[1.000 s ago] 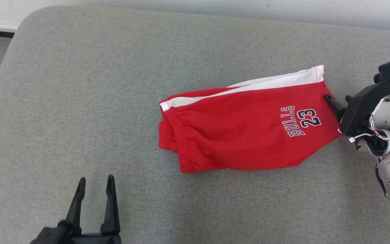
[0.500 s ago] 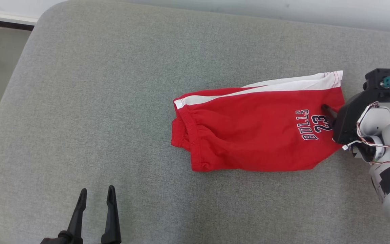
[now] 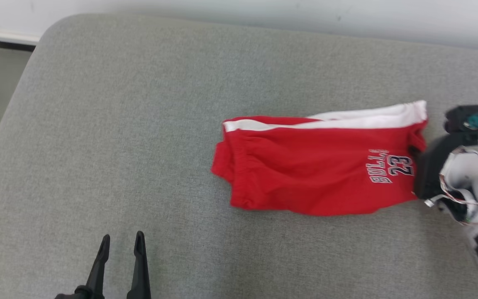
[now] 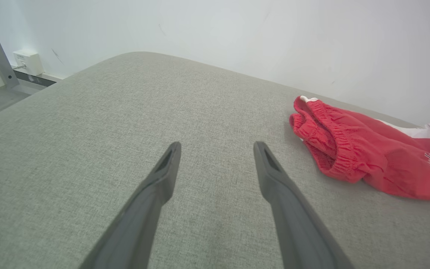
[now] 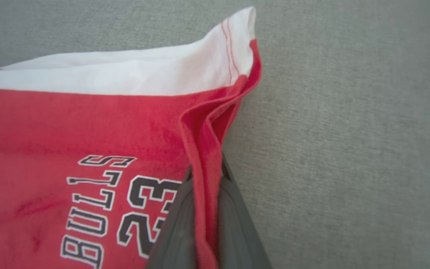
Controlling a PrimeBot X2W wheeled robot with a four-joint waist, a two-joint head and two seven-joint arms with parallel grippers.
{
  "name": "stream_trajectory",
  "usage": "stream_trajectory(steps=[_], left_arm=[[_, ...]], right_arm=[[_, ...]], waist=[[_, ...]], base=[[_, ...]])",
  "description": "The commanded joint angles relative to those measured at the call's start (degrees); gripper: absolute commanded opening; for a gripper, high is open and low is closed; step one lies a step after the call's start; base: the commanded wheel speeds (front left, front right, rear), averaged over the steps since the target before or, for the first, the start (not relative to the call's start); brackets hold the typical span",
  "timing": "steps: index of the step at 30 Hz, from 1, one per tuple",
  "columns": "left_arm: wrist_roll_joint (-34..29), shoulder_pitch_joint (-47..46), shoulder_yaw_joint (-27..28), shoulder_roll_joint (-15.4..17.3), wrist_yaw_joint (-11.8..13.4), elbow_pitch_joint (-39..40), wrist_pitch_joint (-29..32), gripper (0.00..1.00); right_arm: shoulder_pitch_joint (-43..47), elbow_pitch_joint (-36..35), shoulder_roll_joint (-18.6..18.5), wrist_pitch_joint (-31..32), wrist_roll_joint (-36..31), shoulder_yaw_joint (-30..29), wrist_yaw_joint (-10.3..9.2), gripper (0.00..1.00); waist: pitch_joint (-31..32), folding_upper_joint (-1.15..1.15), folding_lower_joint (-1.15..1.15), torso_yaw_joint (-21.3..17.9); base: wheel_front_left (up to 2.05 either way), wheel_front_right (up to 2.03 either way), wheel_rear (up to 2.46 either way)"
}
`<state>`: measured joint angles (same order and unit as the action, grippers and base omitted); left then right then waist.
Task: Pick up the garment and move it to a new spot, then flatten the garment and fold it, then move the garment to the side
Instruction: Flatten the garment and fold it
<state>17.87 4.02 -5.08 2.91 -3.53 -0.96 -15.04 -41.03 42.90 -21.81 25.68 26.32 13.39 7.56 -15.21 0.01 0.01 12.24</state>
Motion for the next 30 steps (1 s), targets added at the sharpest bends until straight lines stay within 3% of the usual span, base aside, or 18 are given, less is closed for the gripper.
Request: stream_trajectory(steps=[1,8,14,20,25,30], left_arm=[[-0.02,0.86,0.17,-0.05,-0.25,-0.08,-0.15,1.00],[-0.09,1.93,0.39,-0.04,-0.41,0.07,-0.15,1.00],[-0.23,1.81,-0.12,-0.04,-0.70,-0.04,-0.15,1.00],[-0.73,1.47,-1.07,-0.04,-0.91,-0.44,-0.15,1.00],[-0.73,0.60,-1.76,-0.04,-1.00,-0.75,-0.15,1.00],[-0.39,-0.22,-2.60,-0.03,-1.37,-0.96,-0.15,1.00]], right_arm=[[1.84,-0.43,-1.43,-0.49,0.47,-0.61,-0.13,0.00],[6.46,-4.35,-5.35,-1.43,-1.26,-5.72,-0.13,0.00],[8.40,-7.36,-6.47,-0.24,-4.13,-10.03,-0.14,0.00],[8.64,-14.61,-3.18,4.13,-6.32,-11.29,-0.14,0.00],[7.90,-21.26,1.01,8.20,-6.95,-8.02,-0.14,0.00],[5.87,-23.18,4.96,10.65,-6.50,-3.40,-0.14,0.00]], waist=[[1.34,-0.01,-0.01,-0.91],[3.82,-0.01,-0.01,-2.91],[4.81,-0.01,-0.01,-3.75],[5.60,-0.01,-0.01,-4.17],[5.64,-0.01,-0.01,-3.79],[4.95,-0.01,-0.01,-2.66]], base=[[0.00,0.00,0.00],[0.00,0.00,0.00],[0.00,0.00,0.00],[0.00,0.00,0.00],[0.00,0.00,0.00],[0.00,0.00,0.00]])
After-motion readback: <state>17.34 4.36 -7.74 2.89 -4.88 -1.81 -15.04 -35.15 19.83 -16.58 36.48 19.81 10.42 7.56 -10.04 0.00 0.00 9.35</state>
